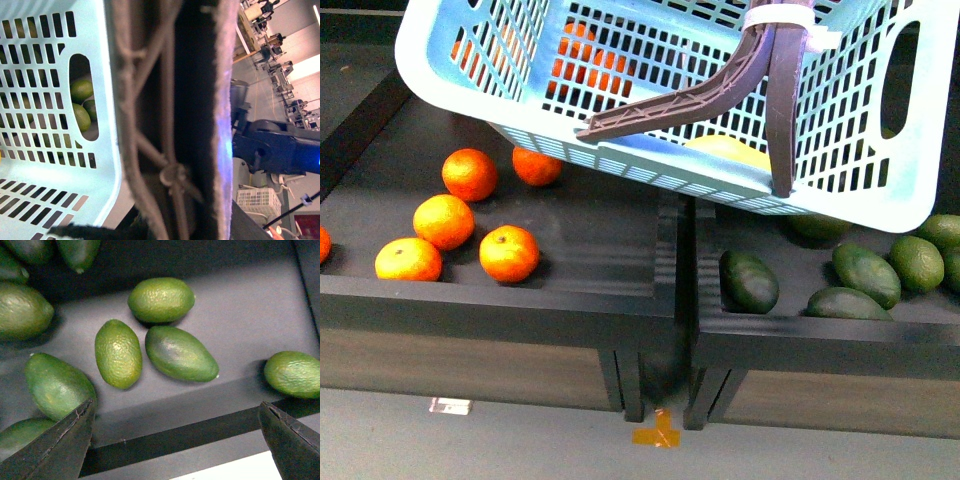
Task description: Pick mango and avocado into basket
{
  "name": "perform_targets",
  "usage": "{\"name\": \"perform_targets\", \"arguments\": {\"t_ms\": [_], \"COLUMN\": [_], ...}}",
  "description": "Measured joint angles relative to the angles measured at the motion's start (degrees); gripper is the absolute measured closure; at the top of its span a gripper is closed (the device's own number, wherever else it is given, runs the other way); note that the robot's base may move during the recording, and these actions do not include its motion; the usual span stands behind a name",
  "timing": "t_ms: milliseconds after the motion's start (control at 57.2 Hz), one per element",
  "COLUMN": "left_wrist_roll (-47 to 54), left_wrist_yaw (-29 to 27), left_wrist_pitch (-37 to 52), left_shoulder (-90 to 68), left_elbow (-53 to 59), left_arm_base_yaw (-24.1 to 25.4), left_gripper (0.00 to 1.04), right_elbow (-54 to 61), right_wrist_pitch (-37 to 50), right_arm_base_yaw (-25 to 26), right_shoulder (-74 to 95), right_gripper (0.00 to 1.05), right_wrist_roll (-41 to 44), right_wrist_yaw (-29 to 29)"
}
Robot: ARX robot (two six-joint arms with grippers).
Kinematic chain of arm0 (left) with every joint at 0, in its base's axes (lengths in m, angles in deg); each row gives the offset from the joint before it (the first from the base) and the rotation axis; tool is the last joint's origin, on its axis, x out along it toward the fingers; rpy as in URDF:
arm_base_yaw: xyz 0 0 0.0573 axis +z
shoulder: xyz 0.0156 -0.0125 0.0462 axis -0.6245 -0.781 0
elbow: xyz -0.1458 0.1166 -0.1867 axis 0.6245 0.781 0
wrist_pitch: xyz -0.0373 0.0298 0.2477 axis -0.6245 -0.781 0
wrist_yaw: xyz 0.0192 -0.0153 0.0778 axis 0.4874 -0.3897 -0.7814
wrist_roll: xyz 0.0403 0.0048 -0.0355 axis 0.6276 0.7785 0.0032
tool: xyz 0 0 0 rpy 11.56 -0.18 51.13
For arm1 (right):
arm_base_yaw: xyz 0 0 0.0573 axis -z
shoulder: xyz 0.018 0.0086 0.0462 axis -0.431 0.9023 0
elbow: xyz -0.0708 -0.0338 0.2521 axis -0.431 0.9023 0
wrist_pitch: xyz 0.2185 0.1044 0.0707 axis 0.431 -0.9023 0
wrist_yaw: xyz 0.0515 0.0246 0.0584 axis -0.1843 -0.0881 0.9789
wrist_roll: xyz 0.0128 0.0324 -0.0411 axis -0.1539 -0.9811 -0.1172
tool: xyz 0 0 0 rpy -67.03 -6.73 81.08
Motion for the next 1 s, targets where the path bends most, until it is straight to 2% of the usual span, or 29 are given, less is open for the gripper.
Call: {"name": "perform_targets", "arguments": {"t_ms": [17,227,419,734,996], "left_wrist_roll": [0.02,0.02,-0.02,0.02,0.02], "left_wrist_yaw": [-1.36,-0.59,-0.87,-1.36,-1.18], "left_wrist_pitch": [0.0,0.0,0.0,0.0,0.0], "left_shoulder": [0.0,0.0,-0.02,-0.02,-0.02], "left_elbow": [0.0,0.0,0.0,0.0,0.0], "left_arm_base_yaw": [0.57,0.46,0.35,0.48,0.44], "left_gripper": [0.94,0.94,0.94,0.94,0.94], "right_elbow": [-3.87,-12.37,-15.85,-21.97,-27.71], "right_wrist_pitch": [-0.57,-3.85,-4.66,-2.6,-4.59], "right_arm_base_yaw": [-0.04,-0.5,-2.05,-2.4,-2.73], "right_shoulder": [6.73,16.87,23.76,32.11,36.2], "right_gripper": [0.09,0.09,0.09,0.09,0.09], "right_wrist_roll": [0.22,-4.04,-7.78,-11.5,-12.98], "right_wrist_yaw": [-0.48,1.22,3.43,3.52,3.65]}}
